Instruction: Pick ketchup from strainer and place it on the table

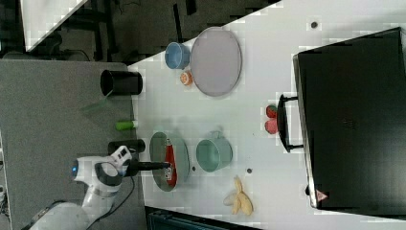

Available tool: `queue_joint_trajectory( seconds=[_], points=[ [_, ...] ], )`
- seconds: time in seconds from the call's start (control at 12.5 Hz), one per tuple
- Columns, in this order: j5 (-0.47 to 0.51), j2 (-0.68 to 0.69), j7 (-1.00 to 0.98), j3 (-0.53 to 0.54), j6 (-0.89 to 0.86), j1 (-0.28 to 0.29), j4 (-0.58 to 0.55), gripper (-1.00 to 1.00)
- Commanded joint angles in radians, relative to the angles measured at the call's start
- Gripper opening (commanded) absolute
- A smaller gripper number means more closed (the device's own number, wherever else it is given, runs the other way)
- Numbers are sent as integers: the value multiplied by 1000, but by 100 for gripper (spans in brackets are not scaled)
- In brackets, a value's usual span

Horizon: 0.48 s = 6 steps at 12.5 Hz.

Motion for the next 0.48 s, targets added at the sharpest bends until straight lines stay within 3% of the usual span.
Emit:
queue_joint_trajectory(
  seconds=[0.08,0.48],
  points=[
    [-78,5,141,-5,68,2,11,100],
    [-150,94,184,-47,88,34,38,100]
  ],
)
